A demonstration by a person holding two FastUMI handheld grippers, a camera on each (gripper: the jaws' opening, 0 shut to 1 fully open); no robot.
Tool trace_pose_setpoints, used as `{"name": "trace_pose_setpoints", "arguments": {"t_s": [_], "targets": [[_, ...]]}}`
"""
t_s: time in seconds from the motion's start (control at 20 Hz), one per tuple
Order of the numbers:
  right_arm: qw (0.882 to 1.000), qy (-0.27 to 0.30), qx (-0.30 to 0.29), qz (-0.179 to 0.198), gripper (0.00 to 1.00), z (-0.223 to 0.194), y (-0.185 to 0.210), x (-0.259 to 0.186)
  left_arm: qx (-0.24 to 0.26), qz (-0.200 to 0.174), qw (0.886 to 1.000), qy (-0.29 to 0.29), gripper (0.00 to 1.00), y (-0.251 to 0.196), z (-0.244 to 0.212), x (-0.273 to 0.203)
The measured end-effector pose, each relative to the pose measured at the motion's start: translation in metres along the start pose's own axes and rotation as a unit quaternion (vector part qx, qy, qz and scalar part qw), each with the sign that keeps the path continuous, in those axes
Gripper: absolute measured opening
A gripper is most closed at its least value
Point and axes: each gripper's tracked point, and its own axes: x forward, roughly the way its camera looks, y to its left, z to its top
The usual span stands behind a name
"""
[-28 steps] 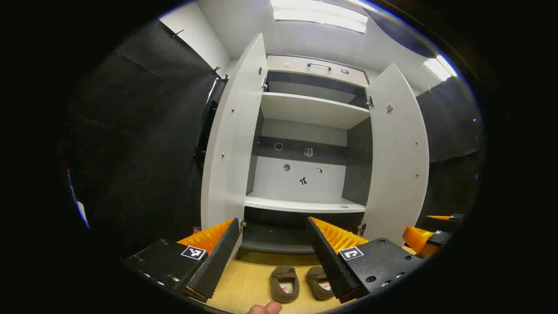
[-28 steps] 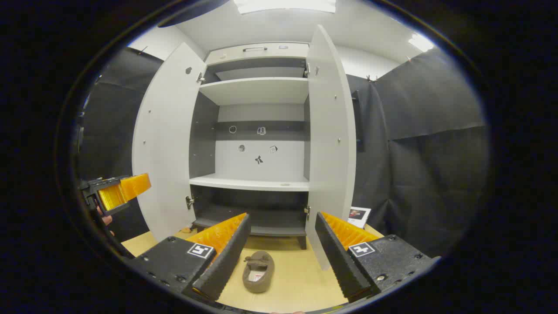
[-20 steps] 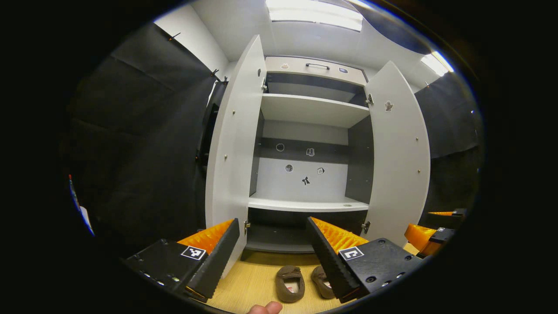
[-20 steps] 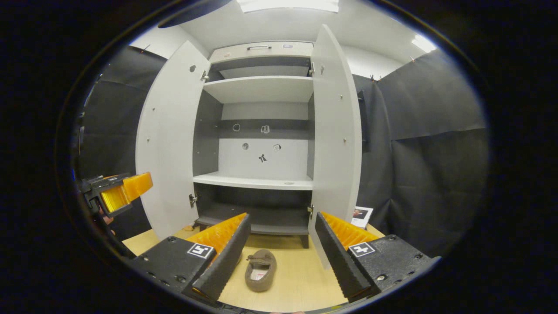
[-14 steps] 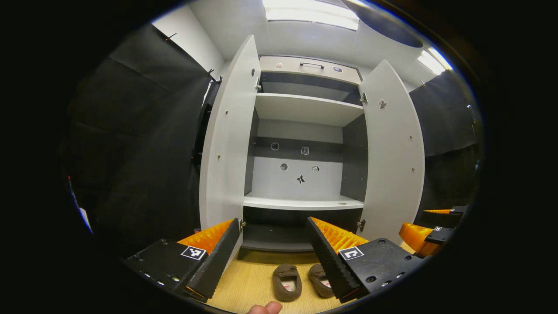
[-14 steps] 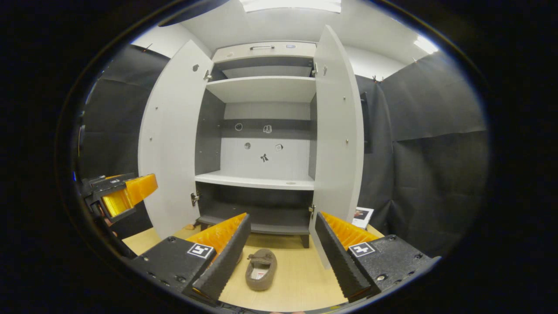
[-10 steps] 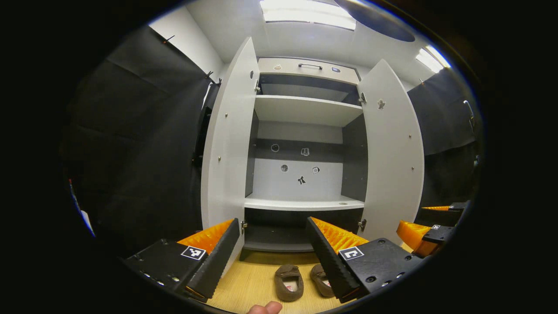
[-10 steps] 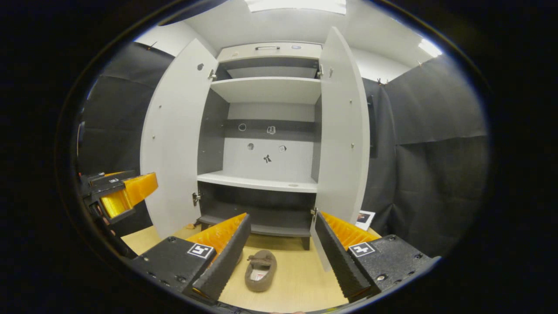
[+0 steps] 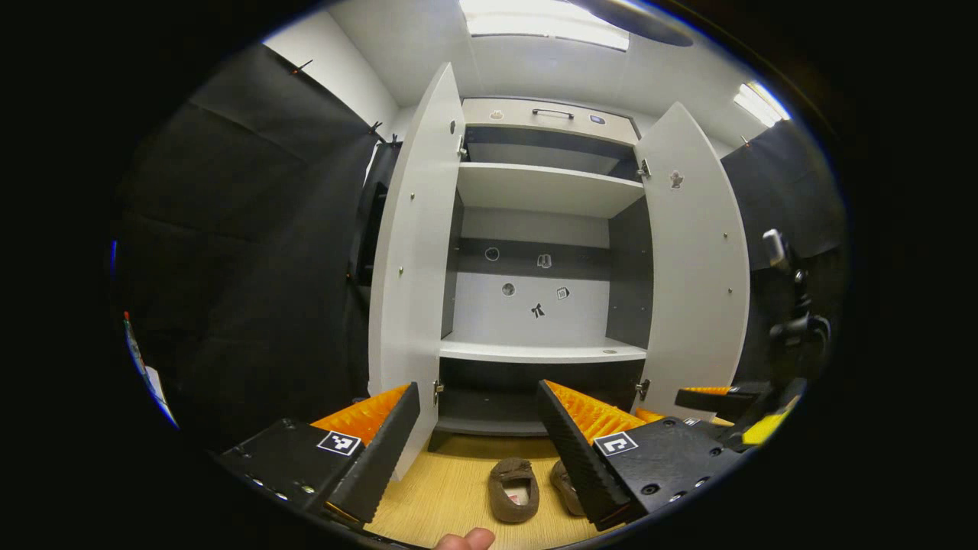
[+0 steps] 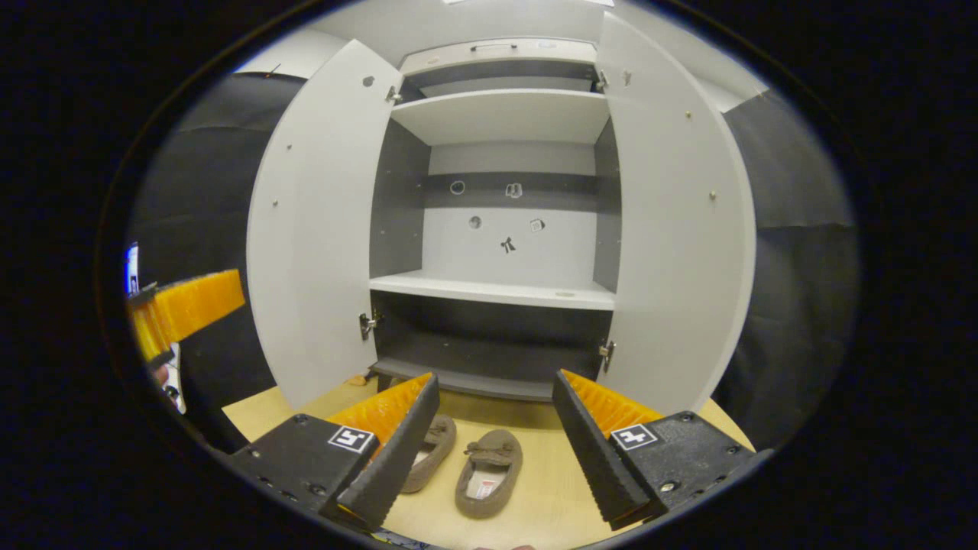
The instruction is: Grab one shoe with the right hand and put it into the shoe cabinet, grab the other shoe with the left hand and put it into the shoe cabinet; then close the right door with the right hand and the left door with the left hand.
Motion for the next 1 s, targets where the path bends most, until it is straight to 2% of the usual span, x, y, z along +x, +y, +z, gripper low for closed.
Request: {"name": "trace_pose_setpoints", "arguments": {"t_s": [0.05,0.3,0.35,0.4,0.6,0.65,0.7,0.85,1.0], "targets": [[1.0,0.014,-0.007,0.007,0.95,-0.015,0.005,0.011,-0.007,0.0,1.0,0.003,0.95,0.001,-0.002,0.0],[0.993,0.118,-0.007,0.018,0.98,-0.107,0.021,0.06,-0.006,0.027,1.0,0.002,0.95,0.023,-0.003,-0.001],[0.991,0.135,-0.012,0.018,0.96,-0.121,0.022,0.064,0.0,0.033,0.999,-0.004,0.95,0.027,-0.001,-0.001],[0.988,0.154,-0.021,0.021,0.9,-0.136,0.023,0.07,0.006,0.037,0.999,-0.004,0.95,0.031,-0.002,0.0],[0.974,0.219,-0.037,0.036,0.84,-0.188,0.029,0.082,0.007,0.039,0.999,0.0,0.95,0.035,-0.005,0.0],[0.972,0.232,-0.035,0.033,0.81,-0.198,0.029,0.085,0.007,0.04,0.999,0.001,0.95,0.037,-0.005,0.001],[0.969,0.244,-0.032,0.032,0.83,-0.208,0.03,0.089,0.008,0.043,0.999,0.001,0.95,0.038,-0.006,0.0],[0.961,0.275,-0.024,0.029,0.8,-0.231,0.032,0.097,0.01,0.047,0.999,0.005,0.95,0.042,-0.008,0.002],[0.958,0.283,-0.03,0.025,0.73,-0.239,0.032,0.108,0.012,0.053,0.998,0.009,0.95,0.048,-0.011,0.002]]}}
